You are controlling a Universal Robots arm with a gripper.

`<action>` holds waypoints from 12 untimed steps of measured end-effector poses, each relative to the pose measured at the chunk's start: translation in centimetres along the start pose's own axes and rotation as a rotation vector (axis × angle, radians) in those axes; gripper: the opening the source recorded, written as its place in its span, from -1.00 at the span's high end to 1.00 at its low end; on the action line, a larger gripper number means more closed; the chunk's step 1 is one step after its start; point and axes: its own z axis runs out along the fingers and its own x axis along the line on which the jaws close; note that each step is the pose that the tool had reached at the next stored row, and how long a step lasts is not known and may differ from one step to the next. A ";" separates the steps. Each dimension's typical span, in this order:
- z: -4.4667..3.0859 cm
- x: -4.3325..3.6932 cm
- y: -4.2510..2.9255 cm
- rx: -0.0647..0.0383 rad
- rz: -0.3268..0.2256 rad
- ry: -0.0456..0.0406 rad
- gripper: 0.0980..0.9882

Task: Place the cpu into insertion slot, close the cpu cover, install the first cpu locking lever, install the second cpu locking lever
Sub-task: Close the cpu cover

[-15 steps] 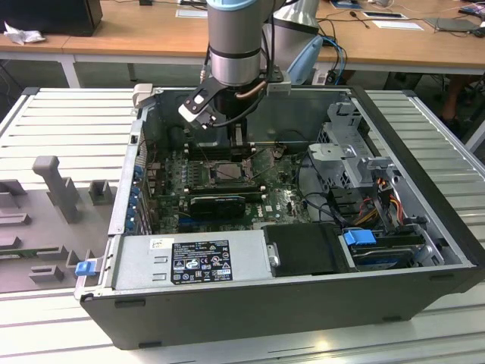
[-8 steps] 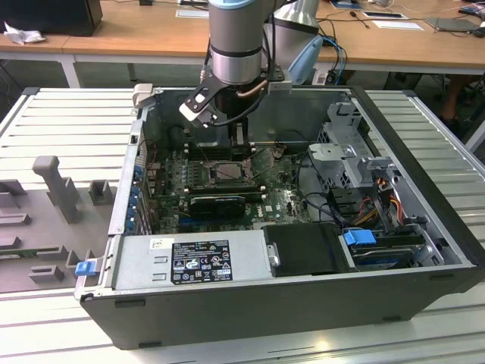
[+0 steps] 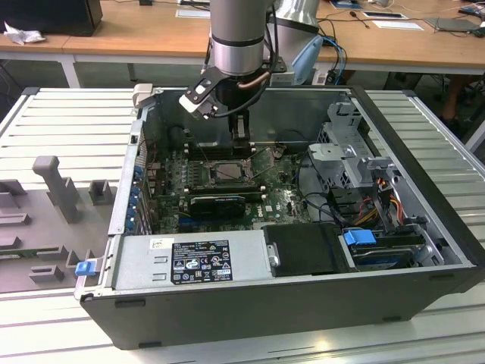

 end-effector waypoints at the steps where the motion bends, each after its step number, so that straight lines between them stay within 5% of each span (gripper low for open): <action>1: 0.02 0.00 0.21 0.002 0.000 0.0013 0.98; 12: -0.74 0.01 0.28 0.002 0.000 0.0016 0.98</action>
